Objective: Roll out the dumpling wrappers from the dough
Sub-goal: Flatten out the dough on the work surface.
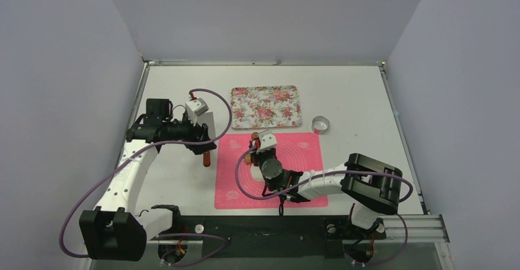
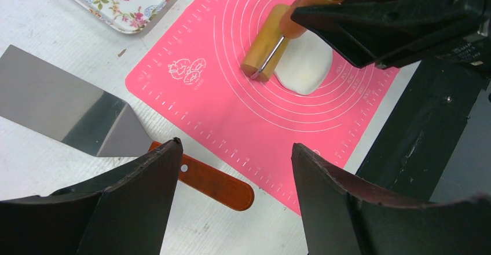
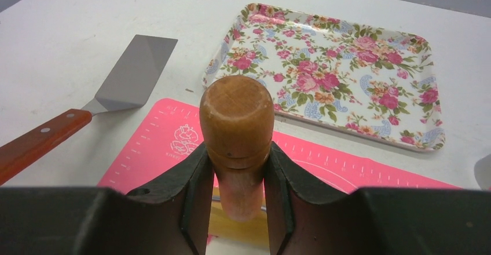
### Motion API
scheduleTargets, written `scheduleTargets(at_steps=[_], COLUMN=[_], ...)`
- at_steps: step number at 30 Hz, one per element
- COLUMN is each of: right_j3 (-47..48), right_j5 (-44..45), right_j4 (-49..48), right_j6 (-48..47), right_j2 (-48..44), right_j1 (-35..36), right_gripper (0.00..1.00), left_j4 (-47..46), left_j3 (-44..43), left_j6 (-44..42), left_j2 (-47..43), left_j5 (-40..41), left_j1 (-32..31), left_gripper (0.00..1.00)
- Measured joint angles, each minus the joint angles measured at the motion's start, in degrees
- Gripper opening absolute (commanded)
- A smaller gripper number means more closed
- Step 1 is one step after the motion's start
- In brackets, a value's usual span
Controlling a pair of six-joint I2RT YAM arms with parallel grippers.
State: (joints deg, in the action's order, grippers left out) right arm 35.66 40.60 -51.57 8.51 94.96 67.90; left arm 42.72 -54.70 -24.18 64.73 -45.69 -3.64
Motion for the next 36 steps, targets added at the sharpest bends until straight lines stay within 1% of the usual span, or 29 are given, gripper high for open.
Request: scheduleTargets(at_steps=[4, 8, 15, 17, 21, 24, 27, 30, 36], right_j3=[-1.0, -2.9, -4.3, -5.1, -7.4, -7.9, -7.2, -5.4, -3.6], right_j5=[3.7, 5.3, 7.1, 7.6, 5.7, 4.0, 3.7, 3.2, 1.6], right_j4=[2.5, 5.8, 9.2, 11.5, 21.2, 28.9, 33.9, 36.3, 36.8], right_j6=[-0.3, -0.1, 1.6, 2.7, 5.6, 5.6, 4.7, 3.8, 3.1], right_j2=[-1.7, -3.1, -5.0, -6.2, -7.7, -9.3, -13.0, -17.1, -24.0], right_j1=[3.5, 6.0, 7.6, 8.0, 8.3, 9.4, 10.5, 10.4, 8.0], right_gripper=[0.00, 0.00, 0.00, 0.00, 0.00, 0.00, 0.00, 0.00, 0.00], left_j4=[0.0, 0.0, 0.0, 0.0, 0.0, 0.0, 0.0, 0.0, -0.1], left_j3=[0.0, 0.0, 0.0, 0.0, 0.0, 0.0, 0.0, 0.0, 0.0], left_j6=[0.0, 0.0, 0.0, 0.0, 0.1, 0.1, 0.2, 0.5, 1.0], left_j2=[0.0, 0.0, 0.0, 0.0, 0.0, 0.0, 0.0, 0.0, 0.0], left_j5=[0.0, 0.0, 0.0, 0.0, 0.0, 0.0, 0.0, 0.0, -0.2], left_j1=[0.0, 0.0, 0.0, 0.0, 0.0, 0.0, 0.0, 0.0, 0.0], left_gripper=[0.68, 0.68, 0.68, 0.68, 0.68, 0.68, 0.68, 0.68, 0.68])
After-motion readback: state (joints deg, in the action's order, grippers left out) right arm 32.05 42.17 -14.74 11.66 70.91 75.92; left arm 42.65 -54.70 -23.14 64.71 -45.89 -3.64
